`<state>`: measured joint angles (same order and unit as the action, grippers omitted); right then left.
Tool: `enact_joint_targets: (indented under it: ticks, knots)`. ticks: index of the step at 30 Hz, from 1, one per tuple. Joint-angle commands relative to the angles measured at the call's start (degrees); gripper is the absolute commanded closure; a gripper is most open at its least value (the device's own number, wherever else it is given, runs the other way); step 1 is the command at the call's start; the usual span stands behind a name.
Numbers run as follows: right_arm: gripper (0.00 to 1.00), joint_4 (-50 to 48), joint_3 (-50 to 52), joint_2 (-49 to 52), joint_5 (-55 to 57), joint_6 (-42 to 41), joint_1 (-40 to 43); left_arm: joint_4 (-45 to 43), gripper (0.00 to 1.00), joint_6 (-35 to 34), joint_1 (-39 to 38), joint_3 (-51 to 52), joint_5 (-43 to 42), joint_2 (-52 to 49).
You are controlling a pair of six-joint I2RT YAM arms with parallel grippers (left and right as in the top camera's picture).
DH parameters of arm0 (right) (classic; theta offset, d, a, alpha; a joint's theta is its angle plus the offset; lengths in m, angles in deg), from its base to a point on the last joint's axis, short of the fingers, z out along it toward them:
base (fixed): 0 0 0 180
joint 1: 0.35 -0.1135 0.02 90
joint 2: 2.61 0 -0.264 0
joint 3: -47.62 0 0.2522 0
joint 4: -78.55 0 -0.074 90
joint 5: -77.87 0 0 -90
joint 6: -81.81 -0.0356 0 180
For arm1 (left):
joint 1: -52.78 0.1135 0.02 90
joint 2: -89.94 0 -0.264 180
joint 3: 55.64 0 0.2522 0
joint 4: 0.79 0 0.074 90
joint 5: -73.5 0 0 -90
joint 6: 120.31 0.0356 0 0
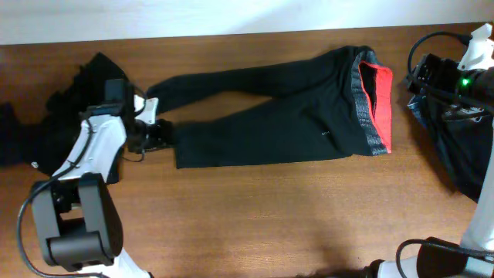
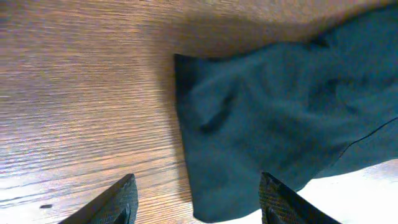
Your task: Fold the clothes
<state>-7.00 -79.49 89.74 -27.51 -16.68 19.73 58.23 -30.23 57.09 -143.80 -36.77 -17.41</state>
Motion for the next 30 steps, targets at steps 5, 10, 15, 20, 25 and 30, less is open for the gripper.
enact_joint_targets:
  ticks: [5,10,15,20,25,30]
  knots:
    - [0.01,-0.1,-0.2,0.0,-0.7,0.8,0.2,-3.9,0.42,-0.5,-0.2,4.1,-7.2,0.3]
    - [0.01,-0.1,-0.2,0.0,-0.7,0.8,0.2,-8.2,0.44,-0.5,0.6,8.2,-11.5,0.3]
    - [0.01,-0.1,-0.2,0.0,-0.8,0.8,0.2,-8.5,0.44,-0.5,2.1,9.0,-11.5,0.3]
    - [0.01,-0.1,-0.2,0.0,-1.0,0.8,0.2,-9.8,0.46,-0.5,2.2,10.7,-11.5,0.3]
    - [0.01,-0.2,-0.2,0.0,-1.0,0.8,0.2,-13.7,0.5,-1.0,2.2,15.0,-11.5,0.3]
    - [0.01,-0.2,-0.2,0.0,-1.2,0.8,0.2,-14.8,0.55,-1.0,2.2,16.3,-11.9,0.3]
